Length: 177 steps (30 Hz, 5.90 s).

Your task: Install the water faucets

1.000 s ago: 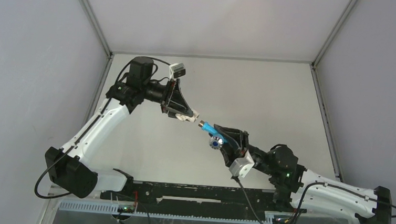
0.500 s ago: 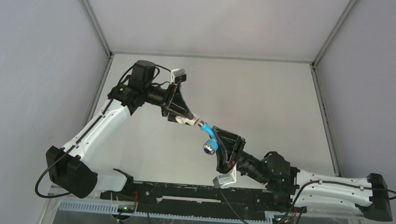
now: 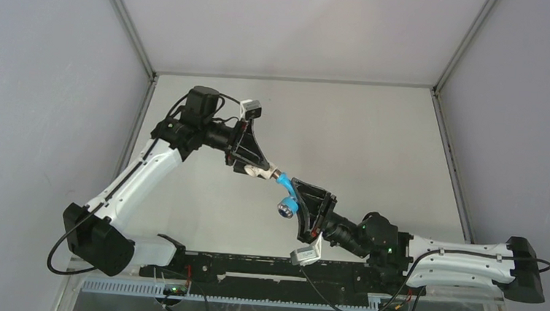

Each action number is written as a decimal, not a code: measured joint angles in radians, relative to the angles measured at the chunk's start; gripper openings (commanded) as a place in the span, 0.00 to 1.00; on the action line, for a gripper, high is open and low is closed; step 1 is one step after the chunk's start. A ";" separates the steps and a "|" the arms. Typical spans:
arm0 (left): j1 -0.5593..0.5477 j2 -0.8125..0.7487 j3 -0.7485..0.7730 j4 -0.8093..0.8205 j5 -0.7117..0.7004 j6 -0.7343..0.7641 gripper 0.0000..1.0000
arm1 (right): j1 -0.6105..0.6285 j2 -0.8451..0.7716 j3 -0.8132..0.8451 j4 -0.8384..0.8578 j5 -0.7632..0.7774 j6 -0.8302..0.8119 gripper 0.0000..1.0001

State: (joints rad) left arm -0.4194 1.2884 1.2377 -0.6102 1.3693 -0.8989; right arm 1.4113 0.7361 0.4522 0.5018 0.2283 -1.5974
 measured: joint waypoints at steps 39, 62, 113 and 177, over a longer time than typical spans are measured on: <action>-0.044 -0.027 0.000 -0.035 -0.009 0.087 0.00 | 0.016 -0.005 0.000 0.040 -0.052 0.327 0.00; -0.081 -0.089 -0.043 0.131 -0.071 0.071 0.00 | -0.170 -0.018 -0.035 0.215 -0.325 0.931 0.00; -0.106 -0.203 -0.147 0.460 -0.140 0.023 0.00 | -0.258 0.131 -0.145 0.686 -0.372 1.318 0.00; -0.325 -0.471 -0.492 0.718 -0.918 0.430 0.00 | -0.671 0.327 0.496 -0.332 -0.605 2.291 0.00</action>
State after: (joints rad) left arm -0.7444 0.8173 0.7452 0.1078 0.4515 -0.4694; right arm 0.7403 1.0630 0.9482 0.1699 -0.3771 0.6933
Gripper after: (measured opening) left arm 0.447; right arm 0.360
